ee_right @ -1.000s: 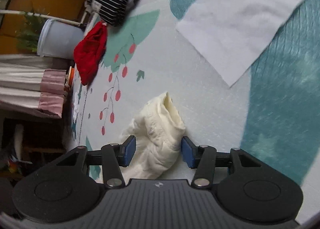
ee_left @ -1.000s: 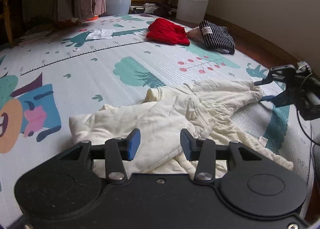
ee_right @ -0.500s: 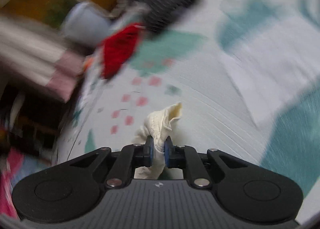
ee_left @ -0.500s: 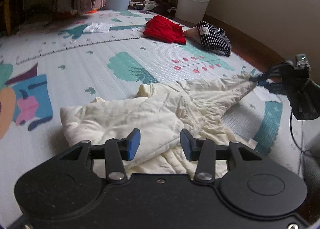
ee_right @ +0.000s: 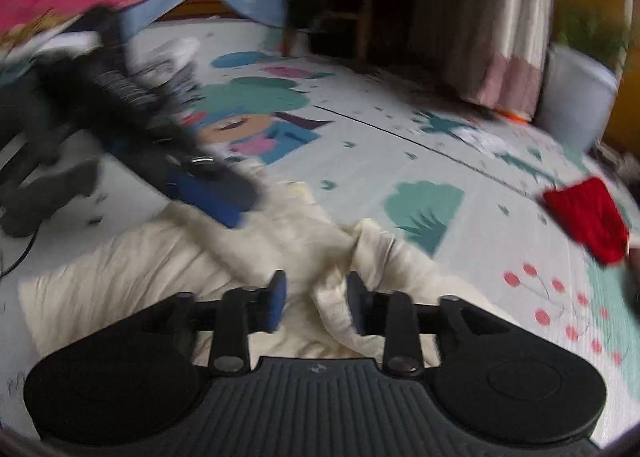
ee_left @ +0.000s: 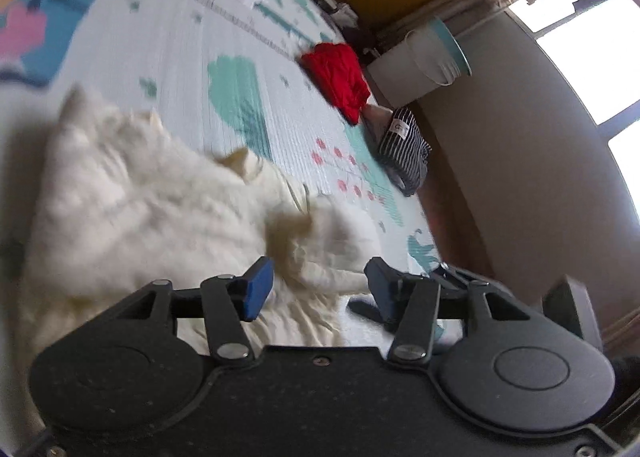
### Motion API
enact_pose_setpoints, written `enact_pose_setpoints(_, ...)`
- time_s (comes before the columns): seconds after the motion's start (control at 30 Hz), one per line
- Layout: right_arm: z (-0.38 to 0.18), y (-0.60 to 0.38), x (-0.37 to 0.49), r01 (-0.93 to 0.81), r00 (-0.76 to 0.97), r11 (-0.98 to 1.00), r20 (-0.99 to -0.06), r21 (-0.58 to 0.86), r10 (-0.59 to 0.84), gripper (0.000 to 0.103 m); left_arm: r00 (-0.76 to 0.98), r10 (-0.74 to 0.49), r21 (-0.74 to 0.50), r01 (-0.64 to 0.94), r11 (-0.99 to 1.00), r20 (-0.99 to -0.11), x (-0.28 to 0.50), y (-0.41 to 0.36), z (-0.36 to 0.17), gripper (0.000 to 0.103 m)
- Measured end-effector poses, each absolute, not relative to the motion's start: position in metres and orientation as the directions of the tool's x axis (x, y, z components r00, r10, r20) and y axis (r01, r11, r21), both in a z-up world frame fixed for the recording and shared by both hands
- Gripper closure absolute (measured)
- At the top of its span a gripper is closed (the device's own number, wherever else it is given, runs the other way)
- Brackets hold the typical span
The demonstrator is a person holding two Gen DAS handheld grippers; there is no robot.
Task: Fold clothes
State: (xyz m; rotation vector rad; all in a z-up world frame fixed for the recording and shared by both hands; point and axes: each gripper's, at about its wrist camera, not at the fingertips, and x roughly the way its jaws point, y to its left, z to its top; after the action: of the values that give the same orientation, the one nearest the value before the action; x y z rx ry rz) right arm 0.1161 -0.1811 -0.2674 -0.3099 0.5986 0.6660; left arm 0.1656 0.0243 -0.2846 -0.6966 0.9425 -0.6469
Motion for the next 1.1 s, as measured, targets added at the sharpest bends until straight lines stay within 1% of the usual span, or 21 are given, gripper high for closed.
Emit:
enact_pose_setpoints(0.03,-0.267,-0.185,0.111,-0.648,0.63,0.759,-0.607,-0.067,0.484,0.05,0.431,-0.752,-0.767,0.185,0.615,-0.499,0.167,0.021,-0.287,0.051)
enact_pose_setpoints(0.07,-0.266,-0.189,0.106,-0.639,0.632,0.767,-0.605,-0.054,0.484,0.049,0.427,-0.747,-0.76,0.184,0.624,-0.51,0.169,0.018,-0.289,0.051)
enact_pose_setpoints(0.13,-0.268,-0.199,0.099,-0.611,0.637,0.791,-0.617,-0.039,0.462,0.049,0.418,-0.747,-0.756,0.185,0.628,-0.518,0.175,0.012,-0.292,0.051)
enact_pose_setpoints(0.27,-0.282,-0.218,0.102,-0.552,0.636,0.834,-0.657,-0.021,0.405,0.049,0.426,-0.752,-0.763,0.188,0.618,-0.503,0.194,0.002,-0.292,0.051)
enact_pose_setpoints(0.43,-0.297,-0.21,0.099,-0.616,0.586,0.788,-0.677,-0.015,0.445,0.049,0.391,-0.761,-0.768,0.179,0.614,-0.517,0.218,-0.016,-0.302,0.051)
enact_pose_setpoints(0.57,-0.301,-0.198,0.1,-0.632,0.564,0.775,-0.686,0.0,0.46,0.049,0.343,-0.768,-0.774,0.155,0.614,-0.541,0.23,-0.035,-0.309,0.051)
enact_pose_setpoints(0.6,-0.301,-0.196,0.101,-0.636,0.56,0.771,-0.688,-0.002,0.46,0.049,0.34,-0.762,-0.773,0.137,0.619,-0.55,0.232,-0.039,-0.31,0.055)
enact_pose_setpoints(0.63,-0.301,-0.194,0.102,-0.641,0.557,0.767,-0.691,-0.005,0.461,0.049,0.351,-0.749,-0.762,0.133,0.634,-0.562,0.233,-0.042,-0.307,0.077)
enact_pose_setpoints(0.7,-0.304,-0.19,0.109,-0.65,0.53,0.76,-0.712,0.008,0.461,0.049,0.379,-0.753,-0.758,0.172,0.629,-0.538,0.234,-0.038,-0.292,0.097)
enact_pose_setpoints(0.77,-0.307,-0.191,0.113,-0.641,0.521,0.767,-0.725,0.016,0.45,0.049,0.407,-0.765,-0.767,0.203,0.608,-0.499,0.234,-0.029,-0.275,0.097)
enact_pose_setpoints(0.9,-0.31,-0.193,0.114,-0.628,0.515,0.778,-0.735,0.028,0.441,0.049,0.474,-0.766,-0.793,0.201,0.575,-0.435,0.229,0.021,-0.242,0.098)
enact_pose_setpoints(0.97,-0.313,-0.193,0.113,-0.622,0.505,0.782,-0.744,0.037,0.437,0.048,0.509,-0.742,-0.795,0.167,0.583,-0.437,0.222,0.05,-0.24,0.098)
enact_pose_setpoints(1.03,-0.316,-0.191,0.111,-0.627,0.49,0.778,-0.756,0.04,0.434,0.048,0.543,-0.707,-0.794,0.115,0.597,-0.453,0.213,0.08,-0.246,0.098)
enact_pose_setpoints(1.1,-0.319,-0.191,0.11,-0.626,0.478,0.778,-0.768,0.043,0.427,0.045,0.562,-0.676,-0.797,0.048,0.602,-0.477,0.205,0.107,-0.259,0.098)
